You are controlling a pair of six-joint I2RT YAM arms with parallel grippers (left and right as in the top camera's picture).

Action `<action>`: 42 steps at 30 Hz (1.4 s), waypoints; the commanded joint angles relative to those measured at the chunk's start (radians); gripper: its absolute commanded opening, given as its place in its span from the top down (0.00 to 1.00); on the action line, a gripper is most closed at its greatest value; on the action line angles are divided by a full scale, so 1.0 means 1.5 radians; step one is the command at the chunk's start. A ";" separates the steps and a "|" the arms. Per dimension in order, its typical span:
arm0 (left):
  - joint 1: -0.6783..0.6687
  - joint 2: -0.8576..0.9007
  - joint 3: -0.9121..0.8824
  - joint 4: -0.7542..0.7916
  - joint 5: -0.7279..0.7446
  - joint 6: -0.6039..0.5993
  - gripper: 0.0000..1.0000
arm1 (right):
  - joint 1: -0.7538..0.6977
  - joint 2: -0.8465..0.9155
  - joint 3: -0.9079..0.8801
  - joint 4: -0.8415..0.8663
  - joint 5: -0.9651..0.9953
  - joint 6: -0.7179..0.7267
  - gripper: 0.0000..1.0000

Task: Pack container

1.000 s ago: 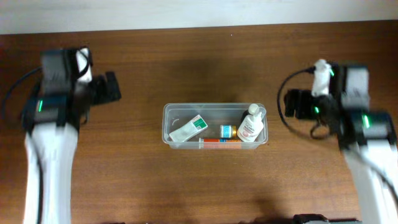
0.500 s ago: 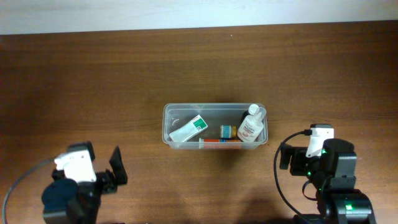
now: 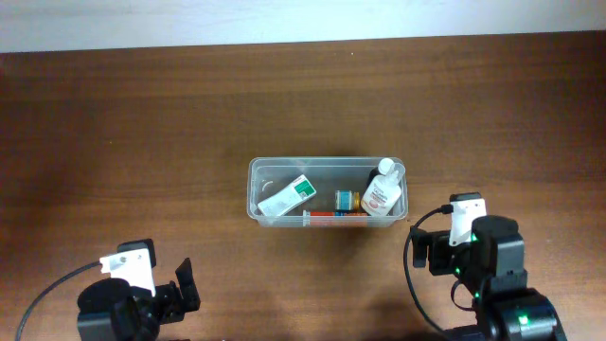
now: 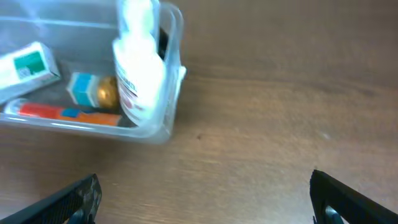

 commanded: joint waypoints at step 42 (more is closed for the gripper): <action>0.000 -0.003 -0.002 0.000 0.007 0.008 0.01 | -0.067 -0.385 -0.379 0.460 0.018 -0.065 0.01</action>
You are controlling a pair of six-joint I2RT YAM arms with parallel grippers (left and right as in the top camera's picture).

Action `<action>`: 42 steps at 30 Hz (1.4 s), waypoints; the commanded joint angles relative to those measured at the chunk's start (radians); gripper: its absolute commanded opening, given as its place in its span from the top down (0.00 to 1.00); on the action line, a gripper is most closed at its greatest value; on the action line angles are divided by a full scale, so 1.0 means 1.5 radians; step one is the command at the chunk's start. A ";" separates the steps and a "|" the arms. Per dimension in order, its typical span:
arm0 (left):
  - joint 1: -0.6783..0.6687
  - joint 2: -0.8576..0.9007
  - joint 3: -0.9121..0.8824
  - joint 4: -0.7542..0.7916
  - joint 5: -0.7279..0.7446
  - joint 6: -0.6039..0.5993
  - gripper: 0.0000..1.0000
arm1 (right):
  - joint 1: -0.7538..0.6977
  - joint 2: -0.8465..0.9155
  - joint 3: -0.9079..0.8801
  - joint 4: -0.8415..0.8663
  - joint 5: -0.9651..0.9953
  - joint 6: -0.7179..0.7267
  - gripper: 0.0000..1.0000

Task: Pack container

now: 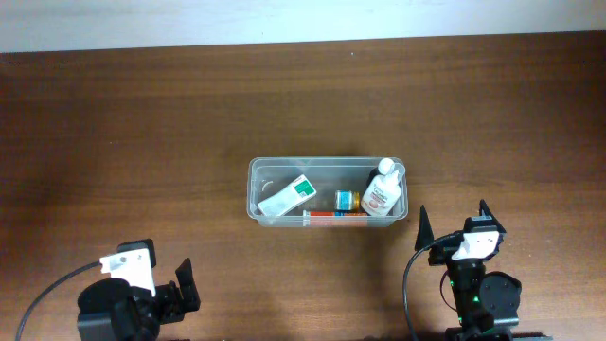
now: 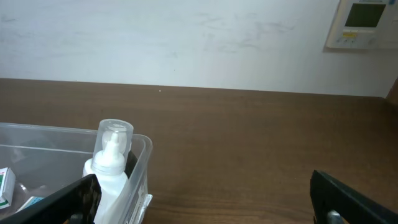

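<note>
A clear plastic container (image 1: 256,175) sits at the table's middle. Inside lie a white-and-green box (image 1: 287,195), a small blue-and-gold jar (image 1: 345,200), a red-orange tube (image 1: 333,216) along the front wall and a white bottle (image 1: 381,192) leaning in the right end. The bottle (image 2: 109,171) also shows in the right wrist view, inside the container's corner (image 2: 142,177). My right gripper (image 1: 453,224) stands open, below and right of the container, nothing between its fingers (image 2: 348,200). My left gripper (image 1: 187,281) rests at the lower left, fingers apart, holding nothing.
A white wall with a thermostat panel (image 2: 362,22) rises behind the far edge of the brown wooden table (image 2: 261,130). Bare wood surrounds the container on all sides.
My right arm has drawn back toward the table's near edge and its wrist has tilted up, so its camera now looks level at the wall. The container's contents and the left arm are unchanged.
</note>
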 commanded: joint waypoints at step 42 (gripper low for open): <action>-0.003 -0.245 -0.509 0.711 0.074 0.008 0.01 | -0.005 -0.005 -0.004 -0.004 0.004 -0.005 0.02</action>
